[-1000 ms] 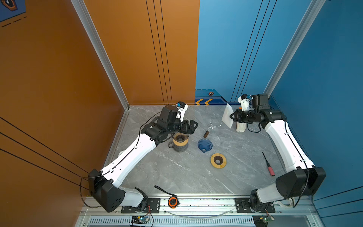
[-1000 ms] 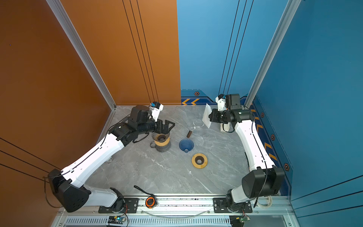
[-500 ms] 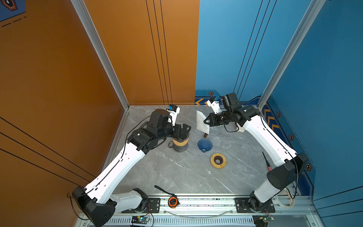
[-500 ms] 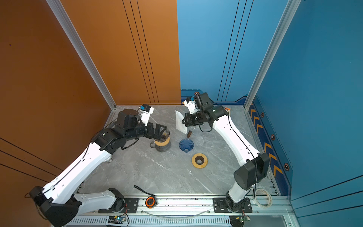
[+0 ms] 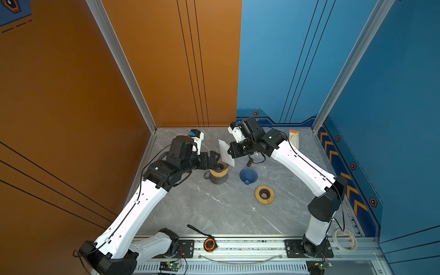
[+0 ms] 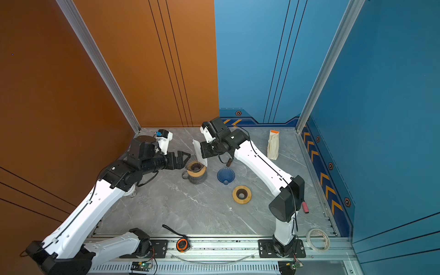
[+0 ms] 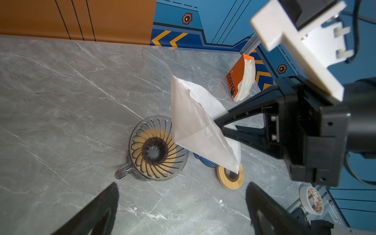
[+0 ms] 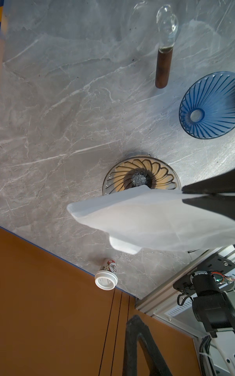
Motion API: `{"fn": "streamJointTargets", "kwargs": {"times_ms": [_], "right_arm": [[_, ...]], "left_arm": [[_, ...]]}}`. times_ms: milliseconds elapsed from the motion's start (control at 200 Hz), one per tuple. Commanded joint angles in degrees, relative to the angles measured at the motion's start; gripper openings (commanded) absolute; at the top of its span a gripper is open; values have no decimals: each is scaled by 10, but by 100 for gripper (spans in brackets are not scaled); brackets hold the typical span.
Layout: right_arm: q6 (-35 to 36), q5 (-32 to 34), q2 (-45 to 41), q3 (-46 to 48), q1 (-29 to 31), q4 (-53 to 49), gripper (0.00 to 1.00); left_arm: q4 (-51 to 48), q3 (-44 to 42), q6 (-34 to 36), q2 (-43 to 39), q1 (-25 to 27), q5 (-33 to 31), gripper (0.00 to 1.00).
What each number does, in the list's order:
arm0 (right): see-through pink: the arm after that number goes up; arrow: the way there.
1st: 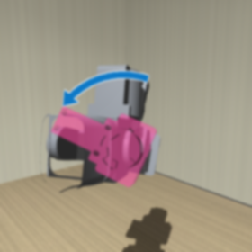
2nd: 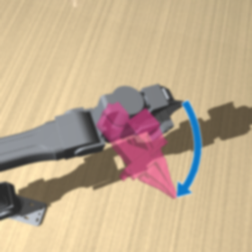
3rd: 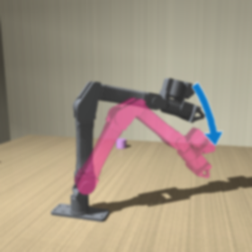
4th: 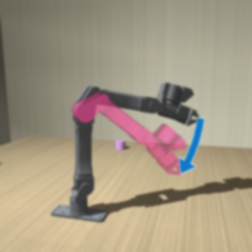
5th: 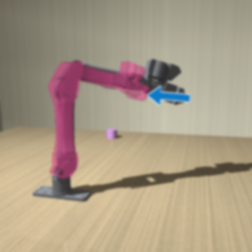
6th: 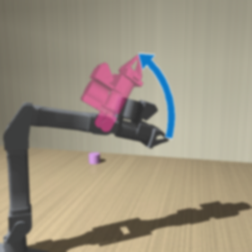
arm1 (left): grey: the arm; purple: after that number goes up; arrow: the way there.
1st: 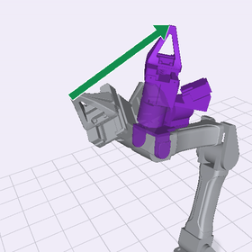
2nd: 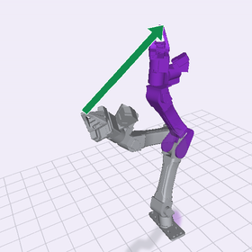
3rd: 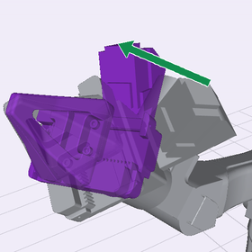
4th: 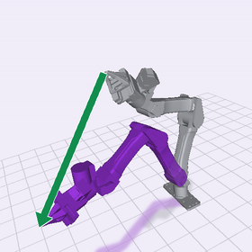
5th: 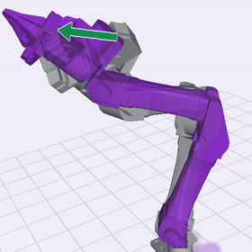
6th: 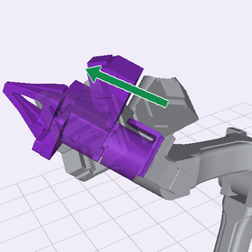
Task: Place the coffee filter in the dripper
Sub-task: 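Carry the white filter over the glass dripper with the right gripper, then lower the filter into the dripper while the left gripper grasps its edge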
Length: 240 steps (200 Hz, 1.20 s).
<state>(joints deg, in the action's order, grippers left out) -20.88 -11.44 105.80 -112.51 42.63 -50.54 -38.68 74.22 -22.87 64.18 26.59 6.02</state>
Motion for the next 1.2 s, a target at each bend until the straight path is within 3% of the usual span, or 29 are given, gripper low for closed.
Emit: {"fn": "streamJointTargets", "kwargs": {"times_ms": [0,366,836,1197], "right_arm": [[-26,75,19,-25,17,-11,0],[-64,154,53,-32,51,15,0],[-108,152,88,-24,61,26,0],[-111,139,109,-26,62,29,0]], "left_arm": [[-9,-6,-15,1,-8,4,98],[-8,-3,-41,45,-22,21,94],[4,-12,-65,88,-51,43,79],[10,-23,-64,102,-64,57,78]]}}
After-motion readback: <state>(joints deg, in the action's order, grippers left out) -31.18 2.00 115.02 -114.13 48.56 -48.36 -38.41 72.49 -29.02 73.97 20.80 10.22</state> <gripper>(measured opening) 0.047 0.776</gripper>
